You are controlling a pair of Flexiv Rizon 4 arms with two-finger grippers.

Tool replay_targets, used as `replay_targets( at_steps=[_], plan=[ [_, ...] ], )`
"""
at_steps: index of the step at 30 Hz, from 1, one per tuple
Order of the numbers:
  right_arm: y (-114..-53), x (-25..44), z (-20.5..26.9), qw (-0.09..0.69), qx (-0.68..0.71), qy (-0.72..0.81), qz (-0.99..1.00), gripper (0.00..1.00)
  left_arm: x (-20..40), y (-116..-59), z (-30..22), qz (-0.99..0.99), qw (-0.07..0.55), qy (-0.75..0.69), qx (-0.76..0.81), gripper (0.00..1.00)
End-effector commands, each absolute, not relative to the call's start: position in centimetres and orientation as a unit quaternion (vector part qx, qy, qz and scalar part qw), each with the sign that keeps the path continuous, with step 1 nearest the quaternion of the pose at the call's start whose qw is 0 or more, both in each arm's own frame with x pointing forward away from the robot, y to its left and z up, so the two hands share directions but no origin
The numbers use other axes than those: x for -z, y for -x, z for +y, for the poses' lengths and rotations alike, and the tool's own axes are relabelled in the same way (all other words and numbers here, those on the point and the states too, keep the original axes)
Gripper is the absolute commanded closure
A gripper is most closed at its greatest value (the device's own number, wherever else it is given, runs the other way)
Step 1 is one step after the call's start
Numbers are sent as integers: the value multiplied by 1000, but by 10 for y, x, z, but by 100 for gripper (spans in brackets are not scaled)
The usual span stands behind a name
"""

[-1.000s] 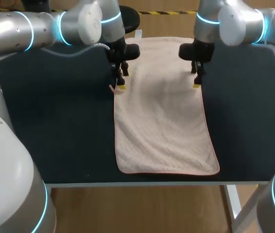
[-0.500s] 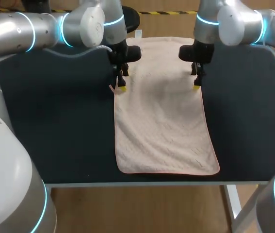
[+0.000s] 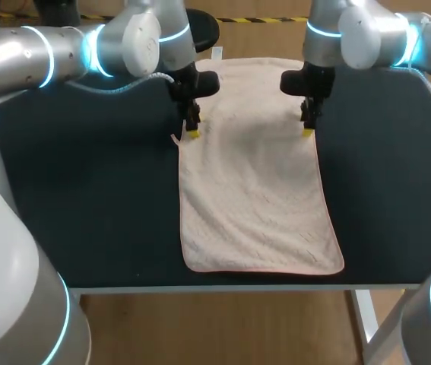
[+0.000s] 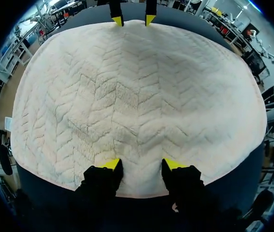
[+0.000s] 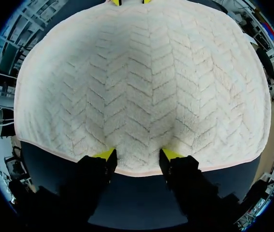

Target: Fold the towel

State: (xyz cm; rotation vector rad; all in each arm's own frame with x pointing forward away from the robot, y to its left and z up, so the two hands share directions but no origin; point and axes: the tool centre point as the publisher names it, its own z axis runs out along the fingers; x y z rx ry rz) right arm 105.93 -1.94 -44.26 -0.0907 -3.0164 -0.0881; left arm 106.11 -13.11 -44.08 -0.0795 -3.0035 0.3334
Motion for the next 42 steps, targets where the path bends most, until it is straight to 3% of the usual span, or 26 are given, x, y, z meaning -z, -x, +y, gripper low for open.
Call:
replay_targets(
  at_steps=[1,12,23,34,42],
  plan=[
    [-1055,441,-21,57,28,27,-998,100,447,-1058,-128,-991,60,29,-112,100],
    [-1048,426,-22,39,28,29,-998,100,423,-1057,-127,-992,49,35,-110,100],
    [-1051,381,-29,-12,30,25,-999,100,362,-1062,-131,-993,6,44,-109,100],
    [-1070,269,-22,-122,46,-17,-991,100,257,-1074,-113,-991,-82,23,-101,100],
    [-1091,168,-12,-238,66,-43,-968,100,156,-1092,-99,-981,-180,17,-75,100]
  ],
)
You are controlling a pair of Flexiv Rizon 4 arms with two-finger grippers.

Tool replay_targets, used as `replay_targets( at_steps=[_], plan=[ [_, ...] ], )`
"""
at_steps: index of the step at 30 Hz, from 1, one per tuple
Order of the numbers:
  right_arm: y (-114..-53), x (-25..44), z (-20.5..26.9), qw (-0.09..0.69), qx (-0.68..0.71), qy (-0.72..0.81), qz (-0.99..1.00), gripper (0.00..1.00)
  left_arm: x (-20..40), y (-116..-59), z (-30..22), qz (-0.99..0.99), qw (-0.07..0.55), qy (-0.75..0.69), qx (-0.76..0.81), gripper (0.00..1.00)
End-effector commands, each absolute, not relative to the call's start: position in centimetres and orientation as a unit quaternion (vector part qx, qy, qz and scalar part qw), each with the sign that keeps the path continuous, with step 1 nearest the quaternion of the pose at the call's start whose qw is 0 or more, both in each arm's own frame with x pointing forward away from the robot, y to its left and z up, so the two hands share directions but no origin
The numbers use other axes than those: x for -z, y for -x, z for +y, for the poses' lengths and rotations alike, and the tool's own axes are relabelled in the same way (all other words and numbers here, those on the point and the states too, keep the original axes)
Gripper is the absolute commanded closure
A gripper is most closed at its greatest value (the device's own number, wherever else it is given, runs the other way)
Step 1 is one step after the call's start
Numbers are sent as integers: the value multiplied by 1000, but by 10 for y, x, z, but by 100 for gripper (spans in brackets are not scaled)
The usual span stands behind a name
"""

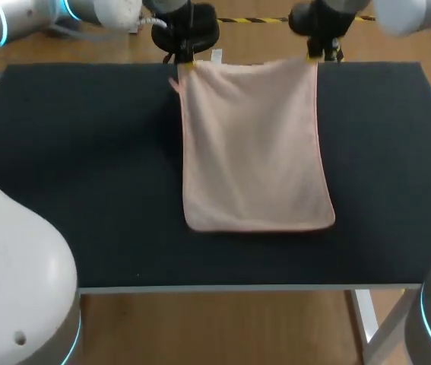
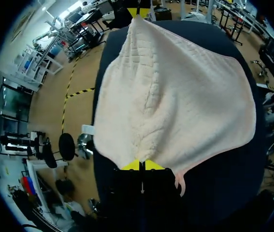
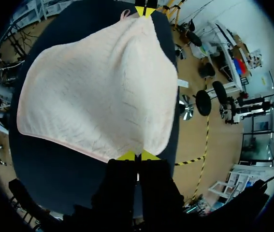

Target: Fold the towel

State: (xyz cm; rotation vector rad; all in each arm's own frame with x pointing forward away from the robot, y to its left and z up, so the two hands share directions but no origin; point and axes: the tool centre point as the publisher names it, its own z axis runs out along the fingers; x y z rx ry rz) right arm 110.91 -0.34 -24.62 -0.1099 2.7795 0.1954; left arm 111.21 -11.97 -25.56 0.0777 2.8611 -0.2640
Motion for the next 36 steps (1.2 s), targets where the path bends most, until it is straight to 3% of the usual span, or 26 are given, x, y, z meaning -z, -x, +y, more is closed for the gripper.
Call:
replay_targets(
  at_steps=[1,10,19,26,36],
  plan=[
    [-1093,160,-12,248,-65,45,965,100,144,-1096,-96,979,188,-15,74,100],
    [-1132,59,-9,366,-43,51,928,100,37,-1140,-81,960,277,-27,31,100],
    [-1132,14,-7,419,-43,57,905,100,-22,-1139,-93,945,323,-47,-1,100],
    [-1114,23,-3,406,-37,80,910,100,-2,-1107,-92,952,303,-38,7,100],
    [-1062,105,4,303,-39,115,945,100,97,-1017,-80,978,204,10,52,100]
  ],
)
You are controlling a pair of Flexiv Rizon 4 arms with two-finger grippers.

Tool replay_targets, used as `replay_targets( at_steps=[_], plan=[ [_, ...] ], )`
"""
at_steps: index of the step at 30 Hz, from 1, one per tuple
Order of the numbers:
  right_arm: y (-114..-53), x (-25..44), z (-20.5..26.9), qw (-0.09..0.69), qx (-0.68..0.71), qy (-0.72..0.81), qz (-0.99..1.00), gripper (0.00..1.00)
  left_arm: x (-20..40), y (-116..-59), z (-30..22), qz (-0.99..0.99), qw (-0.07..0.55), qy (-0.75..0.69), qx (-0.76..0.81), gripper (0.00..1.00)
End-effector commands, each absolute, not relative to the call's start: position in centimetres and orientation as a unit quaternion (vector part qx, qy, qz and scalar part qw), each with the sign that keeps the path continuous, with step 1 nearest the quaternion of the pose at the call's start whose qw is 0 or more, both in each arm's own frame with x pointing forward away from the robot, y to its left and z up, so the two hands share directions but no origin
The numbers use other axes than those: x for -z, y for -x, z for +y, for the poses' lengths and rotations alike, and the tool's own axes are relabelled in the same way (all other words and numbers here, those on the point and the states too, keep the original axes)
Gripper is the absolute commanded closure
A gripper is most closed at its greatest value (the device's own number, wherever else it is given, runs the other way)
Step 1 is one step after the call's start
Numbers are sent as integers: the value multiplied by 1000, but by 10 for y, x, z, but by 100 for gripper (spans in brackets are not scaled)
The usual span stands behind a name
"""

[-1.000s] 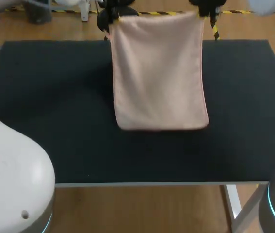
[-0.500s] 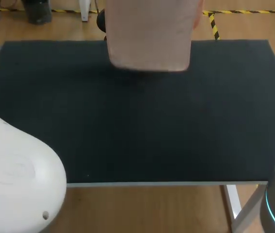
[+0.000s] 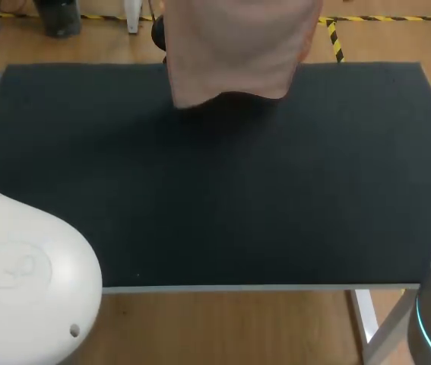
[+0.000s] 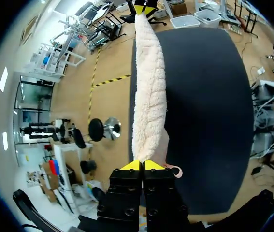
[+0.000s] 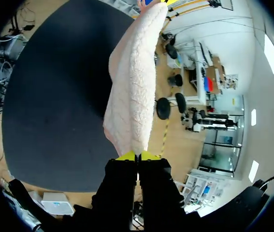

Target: Fold the towel

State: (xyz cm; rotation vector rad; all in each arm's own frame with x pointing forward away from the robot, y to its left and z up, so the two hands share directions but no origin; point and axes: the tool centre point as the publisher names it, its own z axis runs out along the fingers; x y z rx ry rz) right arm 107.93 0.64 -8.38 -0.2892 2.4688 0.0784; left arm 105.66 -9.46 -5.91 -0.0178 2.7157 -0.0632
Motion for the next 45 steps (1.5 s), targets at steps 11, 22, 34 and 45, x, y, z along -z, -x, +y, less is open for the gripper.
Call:
replay_targets(
  at_steps=[11,22,34,45],
  plan=[
    [-1030,172,10,221,-51,97,969,100,172,-965,-88,992,99,40,62,100],
    [-1050,273,12,145,-50,24,988,100,263,-998,-97,996,-26,59,55,100],
    [-1089,353,11,77,-23,-35,996,100,328,-1046,-87,992,-104,69,8,100],
    [-1105,360,7,82,-19,-54,995,0,337,-1073,-88,992,-107,48,36,74]
  ],
)
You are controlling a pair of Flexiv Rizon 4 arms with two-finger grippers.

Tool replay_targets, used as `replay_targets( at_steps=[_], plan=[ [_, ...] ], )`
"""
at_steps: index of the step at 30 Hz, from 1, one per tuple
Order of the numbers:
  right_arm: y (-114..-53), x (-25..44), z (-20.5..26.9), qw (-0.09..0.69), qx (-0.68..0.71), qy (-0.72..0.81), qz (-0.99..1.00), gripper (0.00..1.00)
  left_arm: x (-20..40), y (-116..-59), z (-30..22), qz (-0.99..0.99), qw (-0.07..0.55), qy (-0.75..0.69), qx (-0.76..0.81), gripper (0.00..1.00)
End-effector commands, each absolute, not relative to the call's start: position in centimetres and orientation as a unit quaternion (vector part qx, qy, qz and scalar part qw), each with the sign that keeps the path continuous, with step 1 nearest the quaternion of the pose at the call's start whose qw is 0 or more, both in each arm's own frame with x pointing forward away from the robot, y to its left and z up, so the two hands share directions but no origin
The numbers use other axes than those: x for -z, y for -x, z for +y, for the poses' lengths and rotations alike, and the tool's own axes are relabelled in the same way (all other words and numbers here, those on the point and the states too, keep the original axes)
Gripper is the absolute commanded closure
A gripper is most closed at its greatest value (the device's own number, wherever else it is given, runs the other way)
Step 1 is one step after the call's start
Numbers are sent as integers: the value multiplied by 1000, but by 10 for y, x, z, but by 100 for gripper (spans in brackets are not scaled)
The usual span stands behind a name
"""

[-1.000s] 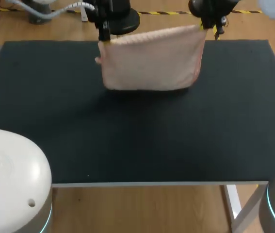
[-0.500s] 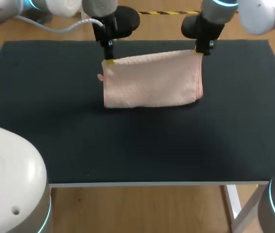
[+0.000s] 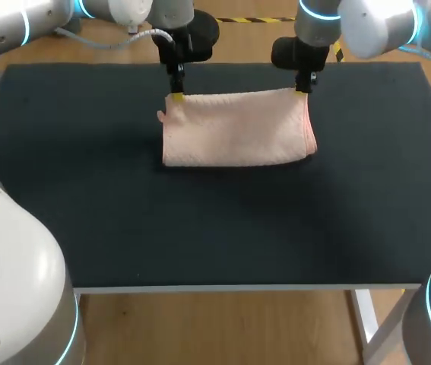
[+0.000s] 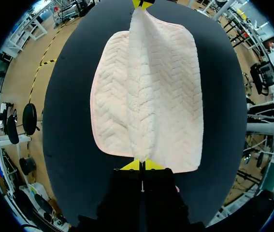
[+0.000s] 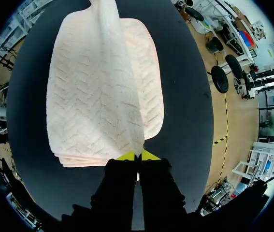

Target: Fold the towel

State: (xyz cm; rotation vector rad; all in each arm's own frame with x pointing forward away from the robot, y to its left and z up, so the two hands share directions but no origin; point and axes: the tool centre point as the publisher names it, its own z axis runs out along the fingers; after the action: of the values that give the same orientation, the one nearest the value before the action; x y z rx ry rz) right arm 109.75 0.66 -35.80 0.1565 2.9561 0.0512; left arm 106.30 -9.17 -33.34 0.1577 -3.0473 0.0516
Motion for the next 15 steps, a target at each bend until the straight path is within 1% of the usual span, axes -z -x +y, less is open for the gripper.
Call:
replay_targets(
  at_steps=[1,2,11,15],
  plan=[
    [-1105,359,7,88,-24,-55,994,0,337,-1074,-87,-992,107,-46,-39,17],
    [-1105,357,7,89,-26,-53,994,0,337,-1075,-86,-992,110,-44,-45,0],
    [-1092,331,2,124,-43,-45,990,0,330,-1060,-68,-984,112,-27,-133,0],
    [-1083,324,2,130,-45,-32,990,0,321,-1040,-60,-971,91,-1,-220,0]
  ],
)
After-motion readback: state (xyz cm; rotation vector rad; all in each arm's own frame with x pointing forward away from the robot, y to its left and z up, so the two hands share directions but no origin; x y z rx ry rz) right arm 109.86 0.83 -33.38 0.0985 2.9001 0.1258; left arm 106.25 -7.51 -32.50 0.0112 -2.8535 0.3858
